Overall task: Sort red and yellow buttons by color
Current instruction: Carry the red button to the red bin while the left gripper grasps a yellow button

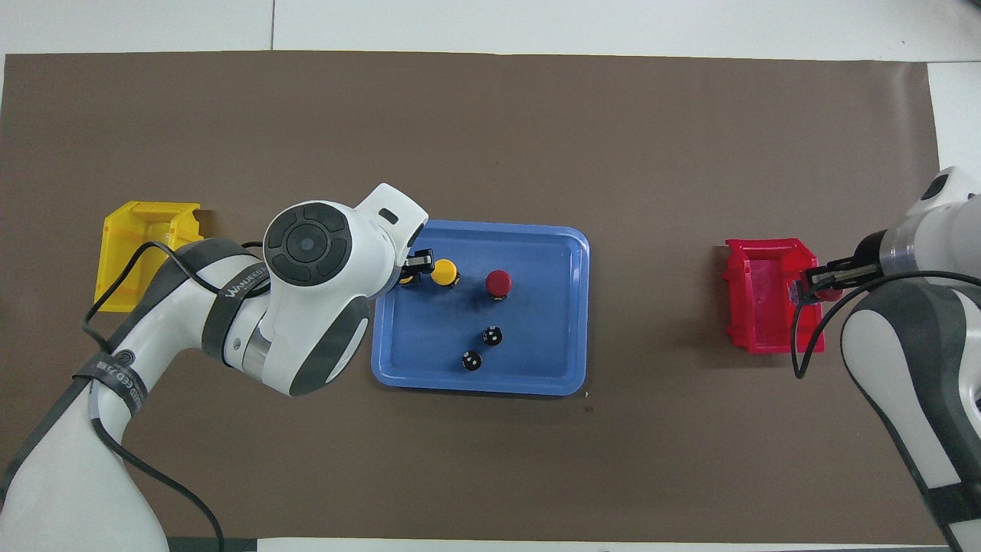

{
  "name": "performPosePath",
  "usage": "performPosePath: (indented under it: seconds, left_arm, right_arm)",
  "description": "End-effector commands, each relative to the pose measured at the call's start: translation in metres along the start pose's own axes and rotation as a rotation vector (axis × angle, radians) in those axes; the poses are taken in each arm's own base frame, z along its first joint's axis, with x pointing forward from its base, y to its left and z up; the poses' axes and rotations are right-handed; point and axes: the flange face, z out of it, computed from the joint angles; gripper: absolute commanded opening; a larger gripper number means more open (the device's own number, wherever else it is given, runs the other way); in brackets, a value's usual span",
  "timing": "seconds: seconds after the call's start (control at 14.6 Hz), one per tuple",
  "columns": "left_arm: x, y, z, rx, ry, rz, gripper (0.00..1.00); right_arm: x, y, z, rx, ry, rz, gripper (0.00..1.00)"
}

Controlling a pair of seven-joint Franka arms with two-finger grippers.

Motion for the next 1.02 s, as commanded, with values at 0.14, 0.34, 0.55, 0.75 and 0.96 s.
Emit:
performPosePath:
  seconds: [0.14,0.34,0.55,0.75,0.96]
  left_arm:
    - [-0.005,0.005,0.021,-0.024,0.012,-0.010,0.64]
    - [-0.007,0.008,0.026,-0.021,0.008,-0.007,0.36]
    - [0.000,0.012,0.019,-0.025,0.011,-0.011,0.02]
    - [0.019,0.010,-0.044,0.004,-0.068,-0.032,0.01]
    - [0.033,-0.050,-0.086,0.042,-0.134,-0.033,0.01]
  right_arm:
    - [-0.019,-0.010,0.031,0.023,0.047,0.006,0.14]
    - [-0.030,-0.012,0.060,0.021,0.053,-0.020,0.14]
    - [-0.044,-0.013,0.086,0.012,0.072,-0.030,0.14]
    - [-0.046,-0.013,0.091,0.009,0.080,-0.028,0.14]
    - [-0.050,-0.013,0.094,0.010,0.074,-0.025,0.18]
